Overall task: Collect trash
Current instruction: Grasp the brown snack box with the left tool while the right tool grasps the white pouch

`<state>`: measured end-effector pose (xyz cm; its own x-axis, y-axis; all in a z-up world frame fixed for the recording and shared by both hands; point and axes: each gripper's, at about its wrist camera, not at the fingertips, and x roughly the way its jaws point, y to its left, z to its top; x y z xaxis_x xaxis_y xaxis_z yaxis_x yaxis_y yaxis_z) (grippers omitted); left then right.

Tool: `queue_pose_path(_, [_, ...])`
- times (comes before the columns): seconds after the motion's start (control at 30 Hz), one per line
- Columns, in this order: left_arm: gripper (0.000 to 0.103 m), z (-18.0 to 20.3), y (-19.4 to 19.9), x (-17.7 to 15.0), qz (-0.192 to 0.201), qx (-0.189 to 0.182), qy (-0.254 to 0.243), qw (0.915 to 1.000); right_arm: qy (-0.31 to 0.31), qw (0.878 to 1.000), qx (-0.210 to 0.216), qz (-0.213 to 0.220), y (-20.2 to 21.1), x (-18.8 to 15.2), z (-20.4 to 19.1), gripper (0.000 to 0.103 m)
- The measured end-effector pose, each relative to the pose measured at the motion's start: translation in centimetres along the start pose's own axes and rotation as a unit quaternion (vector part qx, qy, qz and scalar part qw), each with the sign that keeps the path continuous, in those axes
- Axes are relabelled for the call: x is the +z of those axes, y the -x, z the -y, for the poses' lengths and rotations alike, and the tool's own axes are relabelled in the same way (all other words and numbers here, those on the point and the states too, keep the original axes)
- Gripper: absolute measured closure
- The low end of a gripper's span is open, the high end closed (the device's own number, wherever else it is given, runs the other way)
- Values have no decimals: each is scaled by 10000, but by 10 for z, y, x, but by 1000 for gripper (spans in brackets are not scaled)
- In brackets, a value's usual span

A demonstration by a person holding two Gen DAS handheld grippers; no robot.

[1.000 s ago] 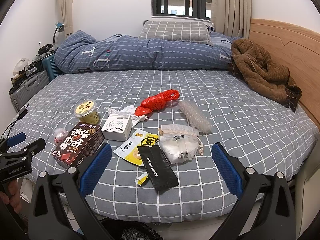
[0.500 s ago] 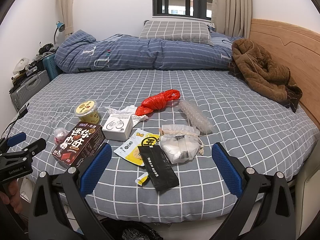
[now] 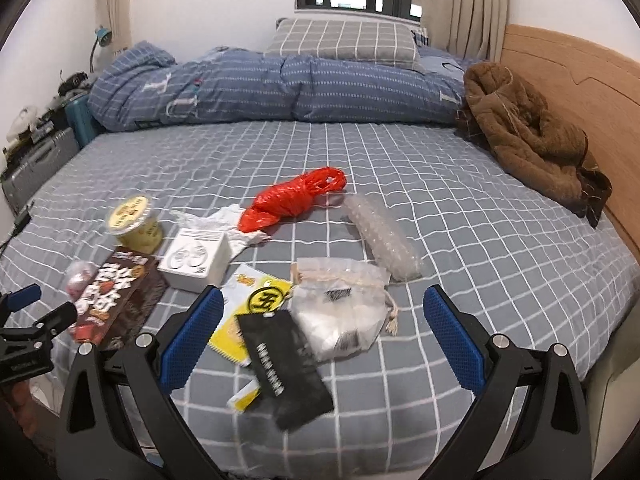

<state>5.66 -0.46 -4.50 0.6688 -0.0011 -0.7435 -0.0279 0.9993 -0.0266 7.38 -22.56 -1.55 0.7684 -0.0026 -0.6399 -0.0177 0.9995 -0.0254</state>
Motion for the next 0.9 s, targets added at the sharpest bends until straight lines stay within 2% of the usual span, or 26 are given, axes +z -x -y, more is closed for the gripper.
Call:
queue_pose_path(0.33, [6,3,-46,-1,-464,54,-110,9988,-11,9980,-52,-633,-74,-4,12,8])
queue_pose_path(0.7, [6,8,-67,-9,-684,28,-177,9975,-125,9937,49,-1114,-107,-19,21,12])
queue_pose_path(0.9, [9,8,-74,-11,-763,3,-106,9970,-182,9900,165,-1389,-123,-27,24,24])
